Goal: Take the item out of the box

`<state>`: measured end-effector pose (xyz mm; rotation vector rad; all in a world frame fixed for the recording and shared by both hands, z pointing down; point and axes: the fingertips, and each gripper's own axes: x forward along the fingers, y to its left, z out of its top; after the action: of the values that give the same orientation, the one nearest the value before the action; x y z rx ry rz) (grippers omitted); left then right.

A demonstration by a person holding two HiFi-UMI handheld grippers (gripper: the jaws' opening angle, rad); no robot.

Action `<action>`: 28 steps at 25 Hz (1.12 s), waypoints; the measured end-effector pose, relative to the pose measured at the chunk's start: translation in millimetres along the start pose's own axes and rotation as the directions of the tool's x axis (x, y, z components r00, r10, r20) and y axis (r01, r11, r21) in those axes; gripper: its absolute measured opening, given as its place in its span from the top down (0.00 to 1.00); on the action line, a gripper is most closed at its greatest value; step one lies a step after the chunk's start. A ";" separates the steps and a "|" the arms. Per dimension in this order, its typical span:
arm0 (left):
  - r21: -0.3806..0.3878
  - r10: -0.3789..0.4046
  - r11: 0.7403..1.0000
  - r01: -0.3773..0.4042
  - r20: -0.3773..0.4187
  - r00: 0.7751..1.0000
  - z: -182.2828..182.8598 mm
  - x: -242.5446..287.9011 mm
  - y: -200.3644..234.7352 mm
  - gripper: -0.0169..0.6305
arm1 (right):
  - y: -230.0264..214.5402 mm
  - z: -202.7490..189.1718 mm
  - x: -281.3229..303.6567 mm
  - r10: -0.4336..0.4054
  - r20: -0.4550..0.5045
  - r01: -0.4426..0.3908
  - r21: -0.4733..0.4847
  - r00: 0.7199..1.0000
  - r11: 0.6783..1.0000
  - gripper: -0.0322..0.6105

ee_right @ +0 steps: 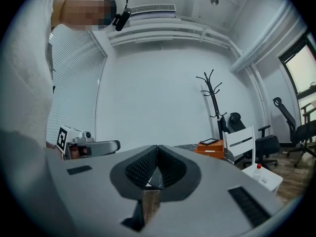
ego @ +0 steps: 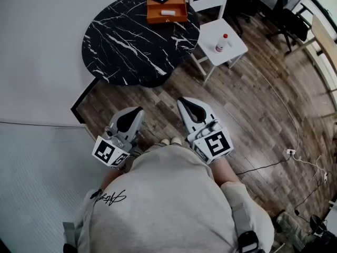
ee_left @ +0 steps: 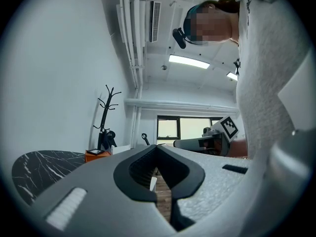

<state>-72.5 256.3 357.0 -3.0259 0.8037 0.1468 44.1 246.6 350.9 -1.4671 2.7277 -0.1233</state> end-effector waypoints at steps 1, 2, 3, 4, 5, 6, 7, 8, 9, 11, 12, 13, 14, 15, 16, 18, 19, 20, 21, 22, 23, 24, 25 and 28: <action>0.000 -0.001 1.000 0.001 0.000 1.000 0.2 0.4 0.2 0.97 | 0.1 0.3 0.0 0.001 0.000 -0.001 0.000 1.000 1.000 0.93; -0.001 -0.003 1.000 0.003 -0.001 1.000 0.3 1.2 0.6 0.97 | -0.2 1.0 0.0 0.002 0.001 -0.002 -0.001 1.000 1.000 0.93; -0.005 -0.005 1.000 0.005 -0.001 1.000 0.2 2.4 1.1 0.97 | -0.9 1.8 0.0 0.003 0.002 -0.003 -0.003 1.000 1.000 0.93; -0.012 -0.007 1.000 0.007 -0.002 1.000 -0.3 3.7 1.6 0.97 | -1.8 2.5 0.0 0.003 0.002 -0.003 -0.005 1.000 1.000 0.93; -0.020 -0.009 1.000 0.009 -0.004 1.000 -0.9 5.1 1.9 0.97 | -2.9 3.0 -0.3 0.003 0.003 -0.003 -0.006 1.000 1.000 0.93; -0.025 -0.009 1.000 0.009 -0.004 1.000 -1.2 6.3 1.7 0.97 | -3.8 3.6 -0.8 0.004 0.004 -0.004 -0.006 1.000 1.000 0.93; -0.024 -0.010 1.000 0.010 -0.005 1.000 -1.0 7.3 1.1 0.97 | -4.4 4.0 -1.4 0.005 0.006 -0.005 -0.007 1.000 1.000 0.93; -0.021 -0.011 1.000 0.011 -0.005 1.000 -0.7 8.2 0.0 0.97 | -4.8 4.4 -2.1 0.007 0.007 -0.006 -0.007 1.000 1.000 0.93; -0.018 -0.013 1.000 0.013 -0.006 1.000 -0.4 9.0 -1.1 0.97 | -5.2 4.6 -2.9 0.008 0.009 -0.008 -0.008 1.000 1.000 0.93; -0.018 -0.013 1.000 0.013 -0.007 1.000 -0.6 10.0 -2.8 0.97 | -6.5 4.8 -4.6 0.009 0.013 -0.008 -0.009 1.000 1.000 0.93; -0.020 -0.010 1.000 0.010 -0.008 1.000 -0.7 9.9 -3.2 0.97 | -7.1 4.8 -5.2 0.009 0.014 -0.009 -0.007 1.000 1.000 0.93; -0.021 -0.006 1.000 0.006 -0.008 1.000 -0.6 9.4 -3.7 0.97 | -7.4 4.6 -5.6 0.011 0.014 -0.010 -0.005 1.000 1.000 0.93; -0.022 -0.001 1.000 0.001 -0.007 1.000 -0.6 8.5 -4.4 0.97 | -7.4 4.0 -6.1 0.012 0.014 -0.012 -0.004 1.000 1.000 0.93; -0.023 0.003 1.000 -0.003 -0.007 1.000 -1.0 7.3 -5.2 0.97 | -7.2 2.9 -6.7 0.014 0.011 -0.014 -0.003 1.000 1.000 0.93; -0.025 0.007 1.000 -0.007 -0.008 1.000 -2.1 5.9 -5.9 0.97 | -6.9 1.5 -6.9 0.015 0.008 -0.015 -0.002 1.000 1.000 0.93; -0.031 0.017 0.999 -0.017 -0.016 1.000 -5.6 2.2 -6.6 0.97 | -5.5 -1.2 -6.8 0.021 0.002 -0.021 0.002 1.000 1.000 0.93; -0.034 0.023 0.999 -0.024 -0.021 1.000 -7.2 -0.1 -6.7 0.97 | -4.4 -2.4 -6.8 0.024 -0.001 -0.024 0.005 1.000 1.000 0.93; -0.036 0.030 0.999 -0.031 -0.023 0.999 -8.2 -2.2 -6.6 0.97 | -3.5 -3.5 -6.7 0.027 -0.003 -0.027 0.009 1.000 1.000 0.93; -0.038 0.038 0.999 -0.039 -0.021 0.999 -8.5 -3.8 -6.1 0.97 | -2.8 -4.5 -6.4 0.030 -0.005 -0.030 0.012 1.000 0.999 0.93; -0.040 0.044 0.998 -0.045 -0.019 0.999 -8.4 -4.9 -5.5 0.97 | -2.1 -5.5 -5.6 0.033 -0.007 -0.033 0.015 0.999 0.999 0.93; -0.040 0.048 0.998 -0.049 -0.016 0.999 -8.3 -5.6 -5.1 0.97 | -1.3 -6.4 -4.6 0.036 -0.008 -0.036 0.017 0.999 0.999 0.93; -0.041 0.050 0.998 -0.051 -0.015 0.999 -8.6 -6.5 -5.1 0.97 | -0.1 -7.1 -3.8 0.039 -0.009 -0.039 0.017 0.999 0.999 0.93; -0.041 0.050 0.998 -0.051 -0.016 0.999 -9.3 -7.5 -5.1 0.97 | 1.3 -7.8 -3.2 0.041 -0.010 -0.040 0.018 0.999 0.999 0.93; -0.041 0.053 0.998 -0.054 -0.020 0.998 -11.3 -9.0 -2.8 0.97 | 3.5 -8.8 -1.8 0.041 -0.009 -0.041 0.017 0.999 0.999 0.93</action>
<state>-77.9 262.8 369.0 -3.0503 0.8948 0.1379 41.5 250.4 359.4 -1.4092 2.7554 -0.1519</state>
